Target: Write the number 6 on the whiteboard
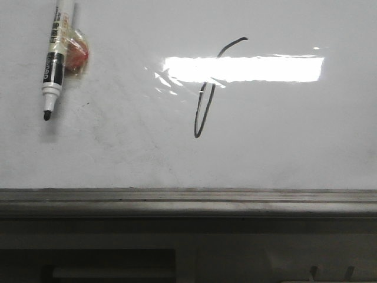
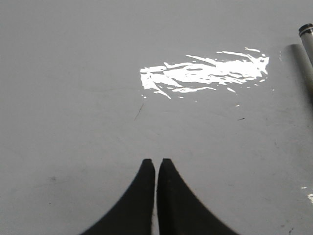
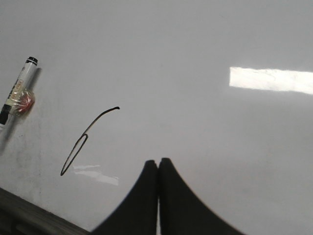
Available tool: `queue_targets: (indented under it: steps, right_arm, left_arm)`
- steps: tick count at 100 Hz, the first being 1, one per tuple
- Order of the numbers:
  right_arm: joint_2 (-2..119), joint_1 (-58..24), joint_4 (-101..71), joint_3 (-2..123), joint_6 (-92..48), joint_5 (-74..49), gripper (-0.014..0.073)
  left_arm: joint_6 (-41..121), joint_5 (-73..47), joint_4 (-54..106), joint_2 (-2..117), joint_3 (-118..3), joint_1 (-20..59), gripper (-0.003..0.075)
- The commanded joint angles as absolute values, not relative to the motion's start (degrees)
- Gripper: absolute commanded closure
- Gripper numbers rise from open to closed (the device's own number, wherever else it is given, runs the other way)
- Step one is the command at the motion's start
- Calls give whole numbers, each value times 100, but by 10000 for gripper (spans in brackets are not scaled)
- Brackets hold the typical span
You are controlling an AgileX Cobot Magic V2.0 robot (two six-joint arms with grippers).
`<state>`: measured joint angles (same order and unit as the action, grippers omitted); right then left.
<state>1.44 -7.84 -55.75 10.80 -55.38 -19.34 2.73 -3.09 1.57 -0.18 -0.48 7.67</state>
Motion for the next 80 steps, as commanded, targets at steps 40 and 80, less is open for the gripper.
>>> queue_targets:
  steps: [40,80]
  right_arm:
    - [226,-743,-4033,1144,-4902,-866,646]
    - [20,-429,83,109,-1398,0,647]
  left_arm:
    - [214,95,151,-199,228,805,740]
    - [214,95,151,-199,228,805,740]
